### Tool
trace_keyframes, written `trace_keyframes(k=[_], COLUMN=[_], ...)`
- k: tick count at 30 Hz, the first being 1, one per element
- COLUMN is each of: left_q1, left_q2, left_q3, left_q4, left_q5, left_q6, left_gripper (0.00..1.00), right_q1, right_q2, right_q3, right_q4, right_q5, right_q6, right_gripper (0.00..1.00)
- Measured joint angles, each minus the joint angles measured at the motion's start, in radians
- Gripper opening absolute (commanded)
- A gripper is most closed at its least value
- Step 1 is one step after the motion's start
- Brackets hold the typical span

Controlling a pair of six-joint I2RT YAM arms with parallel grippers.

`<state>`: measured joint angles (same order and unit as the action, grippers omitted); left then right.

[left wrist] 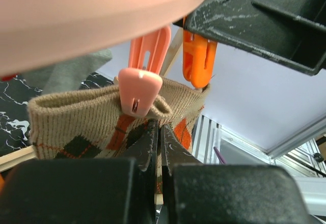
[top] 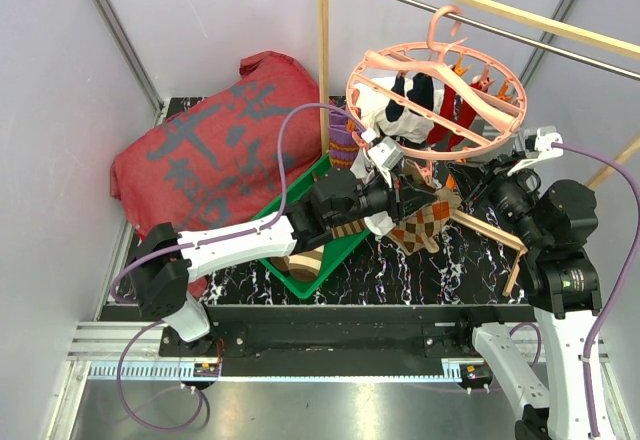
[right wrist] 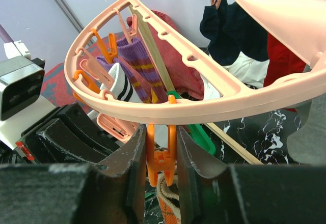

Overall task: Clip the socks to the hanger
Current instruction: Clamp the sock onto the hanger.

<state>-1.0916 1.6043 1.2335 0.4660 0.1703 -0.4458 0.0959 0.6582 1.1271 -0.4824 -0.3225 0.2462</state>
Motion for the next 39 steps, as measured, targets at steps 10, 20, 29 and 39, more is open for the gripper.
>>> trace_keyframes(k=[10, 20, 29, 39], left_q1=[0.004, 0.006, 0.006, 0.006], left_q2=[0.0, 0.0, 0.001, 0.001], left_q3=[0.002, 0.017, 0.042, 0.05], left_q4=[0.0, 0.008, 0.009, 0.008], left_q5=[-0.025, -0.025, -0.024, -0.023], left_q6=[-0.012, -0.031, -0.049, -0.055], left_gripper=[0.0, 0.0, 0.0, 0.0], right_q1=[0.0, 0.0, 0.0, 0.0], right_q2=[-0.004, -0.007, -0.014, -0.034], right_q3=[-0.011, -0.022, -0.035, -0.048], right_q4=[0.007, 0.016, 0.043, 0.052], right_q5=[-0.001, -0.004, -0.014, -0.021], right_q6=[-0.003, -0.002, 0.006, 0.013], right_gripper=[0.0, 0.01, 0.01, 0.65])
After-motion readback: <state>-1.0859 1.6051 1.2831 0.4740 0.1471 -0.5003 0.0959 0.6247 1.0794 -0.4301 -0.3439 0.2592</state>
